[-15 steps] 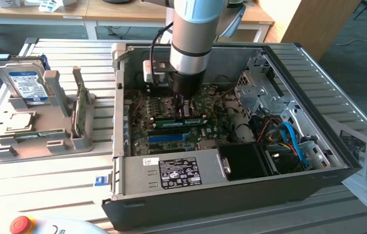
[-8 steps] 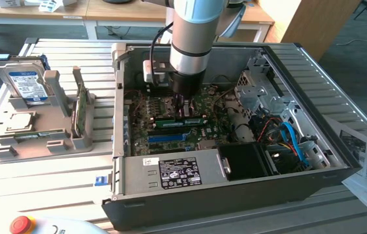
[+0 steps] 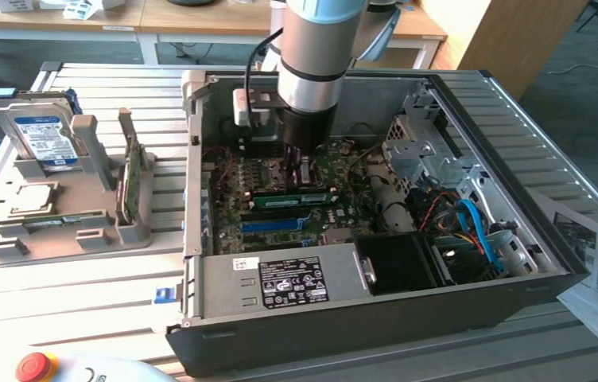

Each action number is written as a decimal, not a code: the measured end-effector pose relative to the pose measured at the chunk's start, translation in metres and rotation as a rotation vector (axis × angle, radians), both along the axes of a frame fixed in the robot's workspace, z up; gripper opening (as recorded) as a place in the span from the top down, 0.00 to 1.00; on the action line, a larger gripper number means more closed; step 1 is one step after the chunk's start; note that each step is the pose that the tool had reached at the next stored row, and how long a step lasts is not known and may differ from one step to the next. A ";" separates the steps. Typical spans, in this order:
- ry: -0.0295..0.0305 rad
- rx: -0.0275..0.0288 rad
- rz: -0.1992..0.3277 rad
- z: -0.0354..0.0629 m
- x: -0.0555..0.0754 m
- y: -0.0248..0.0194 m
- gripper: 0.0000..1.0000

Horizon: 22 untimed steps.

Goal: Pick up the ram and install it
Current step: 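Press down the ram until it locks into place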

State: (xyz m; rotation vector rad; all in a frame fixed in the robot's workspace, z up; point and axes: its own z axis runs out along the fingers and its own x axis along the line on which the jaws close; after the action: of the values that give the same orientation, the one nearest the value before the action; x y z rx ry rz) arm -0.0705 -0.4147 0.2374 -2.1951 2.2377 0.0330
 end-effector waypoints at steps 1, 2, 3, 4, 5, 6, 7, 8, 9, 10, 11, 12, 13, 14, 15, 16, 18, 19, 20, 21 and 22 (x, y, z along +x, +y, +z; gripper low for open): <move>0.0000 0.0000 0.000 0.0022 0.000 0.0000 0.89; 0.0000 0.0000 0.000 0.0044 0.000 0.0000 0.89; 0.0000 -0.0001 0.000 0.0066 0.000 0.0000 0.89; 0.0000 -0.0001 0.000 0.0088 0.000 0.0000 0.89; -0.0001 0.0000 0.000 0.0109 0.000 0.0000 0.89; 0.0000 0.0000 0.000 0.0133 0.000 0.0000 0.89; 0.0000 0.0001 0.000 0.0155 0.000 0.0000 0.89; 0.0000 0.0000 0.000 0.0179 0.000 0.0000 0.89; 0.0000 -0.0001 0.000 0.0202 0.000 0.0000 0.89; 0.0001 -0.0001 0.000 0.0224 0.000 0.0000 0.89; 0.0000 0.0000 0.000 0.0245 0.000 0.0000 0.89; 0.0000 -0.0001 0.000 0.0264 0.000 0.0000 0.89; 0.0000 -0.0001 0.000 0.0283 0.000 0.0000 0.89; -0.0001 0.0000 0.000 0.0301 0.000 0.0000 0.89; 0.0000 0.0000 0.000 0.0318 0.000 0.0000 0.89; 0.0001 -0.0001 0.000 0.0334 0.000 0.0000 0.89; 0.0000 -0.0002 0.000 0.0365 0.000 0.0000 0.89; 0.0001 -0.0003 0.000 0.0383 0.000 0.0000 0.89; 0.0000 -0.0003 0.000 0.0400 0.000 0.0000 0.89; 0.0001 -0.0004 0.000 0.0416 0.000 0.0000 0.89; 0.0000 -0.0004 0.000 0.0432 0.000 0.0000 0.89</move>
State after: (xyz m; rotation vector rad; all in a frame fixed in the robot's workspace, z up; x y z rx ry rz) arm -0.0704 -0.4147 0.2806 -2.1954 2.2379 0.0326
